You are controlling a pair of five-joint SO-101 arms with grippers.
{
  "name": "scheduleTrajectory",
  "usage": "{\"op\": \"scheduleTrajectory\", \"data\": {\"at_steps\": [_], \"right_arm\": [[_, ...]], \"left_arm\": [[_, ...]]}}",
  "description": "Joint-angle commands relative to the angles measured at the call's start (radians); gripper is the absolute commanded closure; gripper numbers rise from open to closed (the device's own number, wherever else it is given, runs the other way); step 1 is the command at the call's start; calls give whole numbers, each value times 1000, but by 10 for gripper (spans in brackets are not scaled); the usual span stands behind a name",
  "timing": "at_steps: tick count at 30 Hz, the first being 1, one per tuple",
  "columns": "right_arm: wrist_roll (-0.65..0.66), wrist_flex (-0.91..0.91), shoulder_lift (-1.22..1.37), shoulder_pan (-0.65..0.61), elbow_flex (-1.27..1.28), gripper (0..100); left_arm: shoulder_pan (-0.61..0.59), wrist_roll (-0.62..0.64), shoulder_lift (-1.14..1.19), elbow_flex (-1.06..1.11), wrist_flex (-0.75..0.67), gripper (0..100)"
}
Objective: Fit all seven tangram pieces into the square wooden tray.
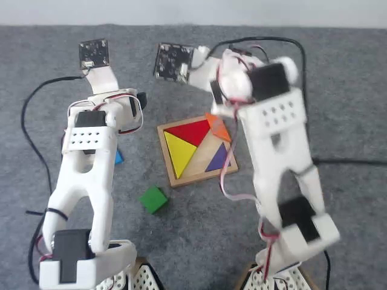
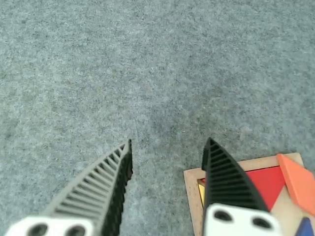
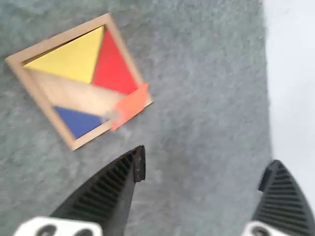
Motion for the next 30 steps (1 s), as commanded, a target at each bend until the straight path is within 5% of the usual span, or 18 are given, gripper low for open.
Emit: {"op": "scheduleTrajectory", "data": {"at_steps": [1,9,14,21,30], "right_arm": [[15,-19,-211,-51,325,734],[17,-545,-745,-116,1227,693],[12,-992,-745,-84,1597,693],[-5,-1360,-334,-5,1557,691],[-29,-1537,-157,-18,1479,691]], "left_arm": [[2,-11,-11,-8,-23,779],[0,-11,-11,-8,-23,779],[0,-11,-11,-8,-23,779],[0,-11,-11,-8,-25,779],[0,-11,-11,-5,-38,779]]}}
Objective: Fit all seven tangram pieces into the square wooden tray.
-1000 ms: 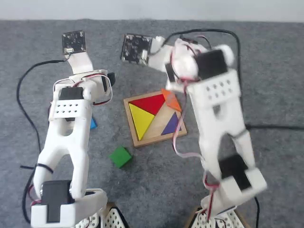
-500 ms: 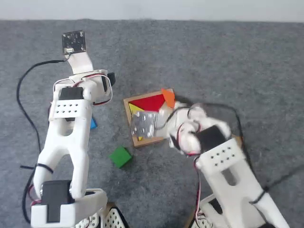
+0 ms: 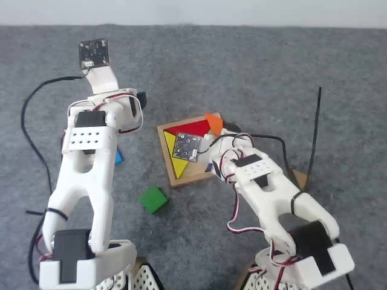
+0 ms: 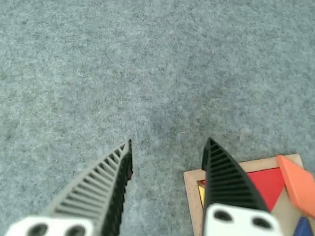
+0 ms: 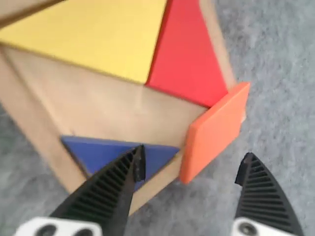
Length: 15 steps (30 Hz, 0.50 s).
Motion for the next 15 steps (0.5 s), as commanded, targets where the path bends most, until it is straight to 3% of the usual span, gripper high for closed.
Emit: {"op": "scheduleTrajectory", "data": {"at_steps": [1,15], "right_arm": [[-12,-70,-2,-12,-61,691],[-11,-81,237,12,-261,691]], "left_arm": [[0,-11,-11,-5,-25,779],[0,-11,-9,-5,-25,779]]}}
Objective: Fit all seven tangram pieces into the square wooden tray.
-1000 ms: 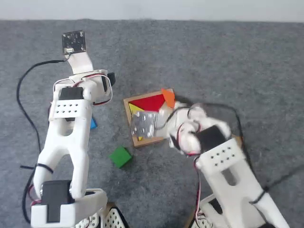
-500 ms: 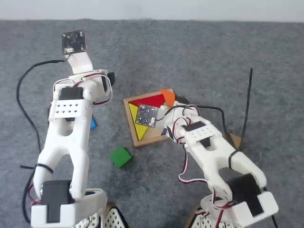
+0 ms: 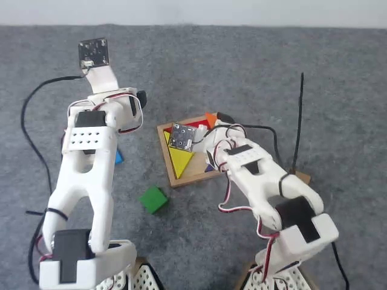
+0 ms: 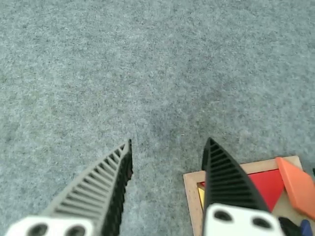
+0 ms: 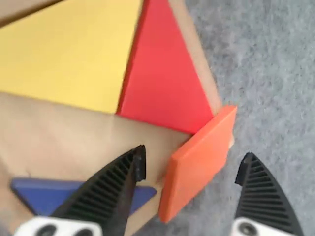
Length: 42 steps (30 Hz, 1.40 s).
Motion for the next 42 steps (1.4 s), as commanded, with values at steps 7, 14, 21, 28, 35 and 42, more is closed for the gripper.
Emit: {"op": "scheduleTrajectory", "data": {"at_steps": [7,14,21,28,35,42], "right_arm": [[52,56,45,58,-126,692],[61,243,150,73,-308,692],[68,280,160,38,-334,694],[140,280,170,79,-334,772],[141,278,171,84,-334,790],[210,278,171,81,-321,865]], "left_arm": [[0,-11,-9,-5,-21,779],[0,-11,-9,-5,-21,779],[0,-11,-9,-5,-21,779],[0,-11,-9,-5,-20,779],[2,-11,-9,-5,-18,779],[2,-14,-9,-5,-18,779]]}}
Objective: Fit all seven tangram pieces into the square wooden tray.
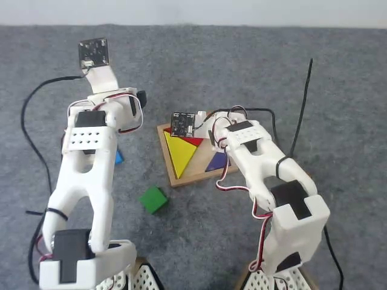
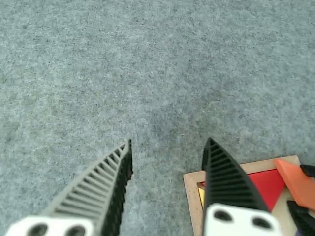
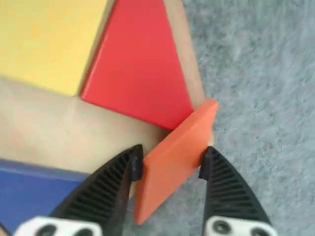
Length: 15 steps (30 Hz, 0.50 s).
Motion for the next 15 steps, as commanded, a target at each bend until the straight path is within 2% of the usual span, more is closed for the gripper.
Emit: {"op": "scheduleTrajectory", "data": {"at_steps": [1,4,9,15], "right_arm": [[26,12,4,21,-18,867],[26,12,2,21,-18,874],[26,12,-4,19,-18,961],[21,12,-8,19,-20,983]], "left_arm": [[2,-21,-9,-5,-18,779],[2,-26,-9,-5,-18,779],[2,-26,-9,-5,-18,779],[2,-28,-9,-5,-18,779]]}}
